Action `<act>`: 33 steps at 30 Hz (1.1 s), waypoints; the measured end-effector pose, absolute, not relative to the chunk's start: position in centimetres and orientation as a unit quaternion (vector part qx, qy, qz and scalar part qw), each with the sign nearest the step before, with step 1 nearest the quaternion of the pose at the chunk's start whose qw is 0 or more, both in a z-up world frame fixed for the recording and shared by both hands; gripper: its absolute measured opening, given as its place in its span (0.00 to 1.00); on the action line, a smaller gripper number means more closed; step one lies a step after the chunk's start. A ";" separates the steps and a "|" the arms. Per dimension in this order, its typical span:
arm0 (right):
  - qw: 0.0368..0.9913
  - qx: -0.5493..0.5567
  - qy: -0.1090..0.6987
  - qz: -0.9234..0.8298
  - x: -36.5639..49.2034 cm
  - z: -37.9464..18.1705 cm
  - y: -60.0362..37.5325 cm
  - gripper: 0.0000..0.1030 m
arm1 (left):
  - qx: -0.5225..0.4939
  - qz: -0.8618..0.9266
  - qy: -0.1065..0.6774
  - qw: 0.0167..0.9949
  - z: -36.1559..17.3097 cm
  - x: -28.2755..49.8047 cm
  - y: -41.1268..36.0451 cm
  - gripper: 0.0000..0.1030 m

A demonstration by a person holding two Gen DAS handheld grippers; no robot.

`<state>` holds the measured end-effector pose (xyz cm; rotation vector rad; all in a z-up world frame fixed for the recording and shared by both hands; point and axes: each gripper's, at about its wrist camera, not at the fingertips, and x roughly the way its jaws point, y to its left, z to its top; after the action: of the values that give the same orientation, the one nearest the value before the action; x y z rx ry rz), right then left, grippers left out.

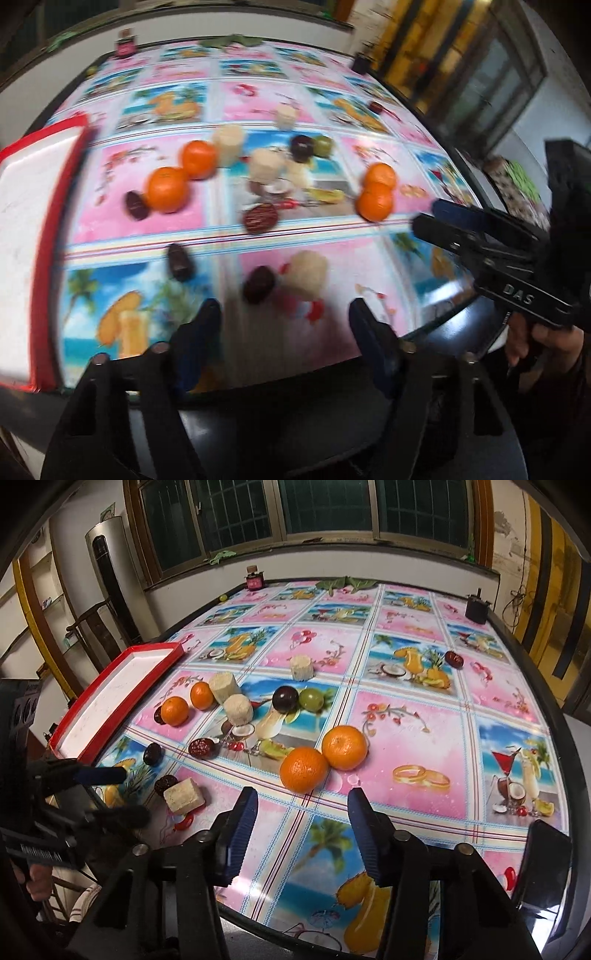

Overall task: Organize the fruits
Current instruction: 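Grasp the beige cylinder with the left tool while the right tool grasps a mandarin orange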

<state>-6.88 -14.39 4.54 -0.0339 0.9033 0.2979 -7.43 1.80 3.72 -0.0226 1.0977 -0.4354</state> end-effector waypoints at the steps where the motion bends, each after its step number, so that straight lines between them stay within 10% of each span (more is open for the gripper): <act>1: 0.888 -0.017 0.437 0.143 -6.8 4.4 -14.4 0.47 | -0.008 -0.212 0.517 0.829 3.8 -7.3 1.5 0.57; 19: 0.875 -0.003 0.457 0.158 -3.8 2.3 -13.7 0.44 | 0.060 -0.232 0.528 0.815 3.1 -5.1 -1.6 0.31; 33: 0.877 0.010 0.456 0.153 -2.4 0.7 -13.3 0.35 | 0.032 -0.226 0.519 0.824 3.8 -5.3 0.0 0.31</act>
<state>-2.41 -13.34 0.72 0.0206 0.9507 0.3201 -5.27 0.03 3.84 0.0677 1.1027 -0.4798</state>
